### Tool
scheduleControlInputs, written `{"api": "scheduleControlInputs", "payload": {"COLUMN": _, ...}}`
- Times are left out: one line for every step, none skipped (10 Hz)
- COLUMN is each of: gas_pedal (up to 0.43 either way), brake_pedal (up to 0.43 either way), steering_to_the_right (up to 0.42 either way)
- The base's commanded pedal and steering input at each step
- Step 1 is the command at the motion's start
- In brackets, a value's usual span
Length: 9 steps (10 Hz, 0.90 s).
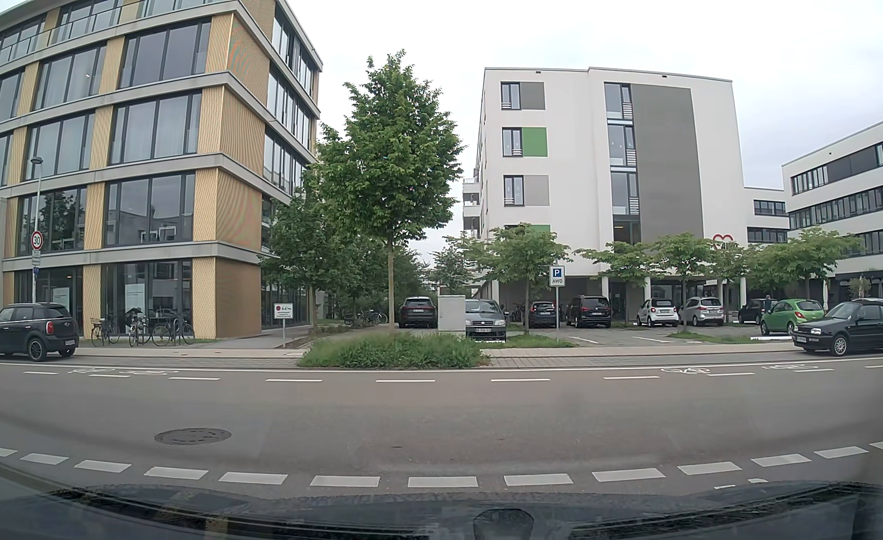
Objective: Follow the waypoints while adhering to traffic rules and regulations
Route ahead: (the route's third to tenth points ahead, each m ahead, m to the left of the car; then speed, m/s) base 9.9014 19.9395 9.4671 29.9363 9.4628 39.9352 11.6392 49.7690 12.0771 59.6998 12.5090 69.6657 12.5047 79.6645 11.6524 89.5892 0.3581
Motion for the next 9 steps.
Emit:
{"api": "scheduleControlInputs", "payload": {"gas_pedal": 0.319, "brake_pedal": 0.000, "steering_to_the_right": -0.164}}
{"api": "scheduleControlInputs", "payload": {"gas_pedal": 0.370, "brake_pedal": 0.000, "steering_to_the_right": -0.205}}
{"api": "scheduleControlInputs", "payload": {"gas_pedal": 0.370, "brake_pedal": 0.000, "steering_to_the_right": -0.235}}
{"api": "scheduleControlInputs", "payload": {"gas_pedal": 0.370, "brake_pedal": 0.000, "steering_to_the_right": -0.275}}
{"api": "scheduleControlInputs", "payload": {"gas_pedal": 0.370, "brake_pedal": 0.000, "steering_to_the_right": -0.319}}
{"api": "scheduleControlInputs", "payload": {"gas_pedal": 0.370, "brake_pedal": 0.000, "steering_to_the_right": -0.366}}
{"api": "scheduleControlInputs", "payload": {"gas_pedal": 0.378, "brake_pedal": 0.000, "steering_to_the_right": -0.405}}
{"api": "scheduleControlInputs", "payload": {"gas_pedal": 0.378, "brake_pedal": 0.000, "steering_to_the_right": -0.447}}
{"api": "scheduleControlInputs", "payload": {"gas_pedal": 0.378, "brake_pedal": 0.000, "steering_to_the_right": -0.476}}
